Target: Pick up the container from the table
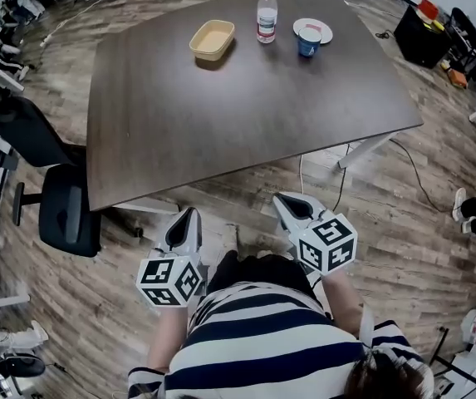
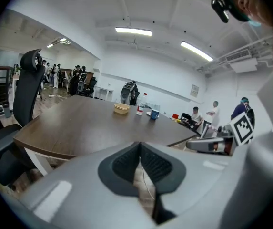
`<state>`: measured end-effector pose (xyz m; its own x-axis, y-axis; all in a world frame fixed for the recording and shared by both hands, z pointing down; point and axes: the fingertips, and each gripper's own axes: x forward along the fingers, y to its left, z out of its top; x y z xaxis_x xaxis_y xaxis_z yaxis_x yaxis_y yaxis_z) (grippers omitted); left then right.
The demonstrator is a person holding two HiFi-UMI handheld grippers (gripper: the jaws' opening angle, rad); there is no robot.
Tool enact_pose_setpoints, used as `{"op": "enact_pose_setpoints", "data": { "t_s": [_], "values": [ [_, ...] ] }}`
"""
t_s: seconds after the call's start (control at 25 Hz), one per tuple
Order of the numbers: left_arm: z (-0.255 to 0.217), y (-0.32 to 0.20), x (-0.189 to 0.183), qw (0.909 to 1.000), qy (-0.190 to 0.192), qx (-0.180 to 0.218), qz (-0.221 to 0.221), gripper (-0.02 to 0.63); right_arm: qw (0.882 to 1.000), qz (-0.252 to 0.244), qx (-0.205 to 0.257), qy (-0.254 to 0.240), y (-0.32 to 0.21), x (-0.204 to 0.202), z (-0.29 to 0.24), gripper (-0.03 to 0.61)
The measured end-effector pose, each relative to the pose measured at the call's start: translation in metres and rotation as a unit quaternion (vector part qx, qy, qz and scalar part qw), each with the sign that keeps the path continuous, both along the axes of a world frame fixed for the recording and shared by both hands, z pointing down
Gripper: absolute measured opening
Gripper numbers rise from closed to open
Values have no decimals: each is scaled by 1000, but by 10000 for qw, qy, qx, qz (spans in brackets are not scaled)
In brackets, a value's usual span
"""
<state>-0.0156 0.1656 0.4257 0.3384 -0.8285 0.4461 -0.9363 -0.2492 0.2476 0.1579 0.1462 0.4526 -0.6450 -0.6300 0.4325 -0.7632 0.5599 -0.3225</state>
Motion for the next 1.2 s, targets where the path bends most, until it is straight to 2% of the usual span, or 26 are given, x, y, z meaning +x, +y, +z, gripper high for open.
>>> {"op": "enact_pose_setpoints", "data": {
  "t_s": [0.4,0.64,0.92,1.2],
  "values": [
    [0,-58,-44,9998,-138,40,161,0,9995,252,126,167,-52,-39,-11,-2],
    [-2,-92,-78,9994,-268,120,191,0,9994,41,170,299,-88,-75,-17,-3],
    [2,-121,-116,9996,-221,35,195,0,9986,-255,147,447,-118,-122,-20,-2],
    [3,-140,-133,9988,-280,94,389,0,9968,-439,271,607,-142,-154,-24,-2]
  ]
}}
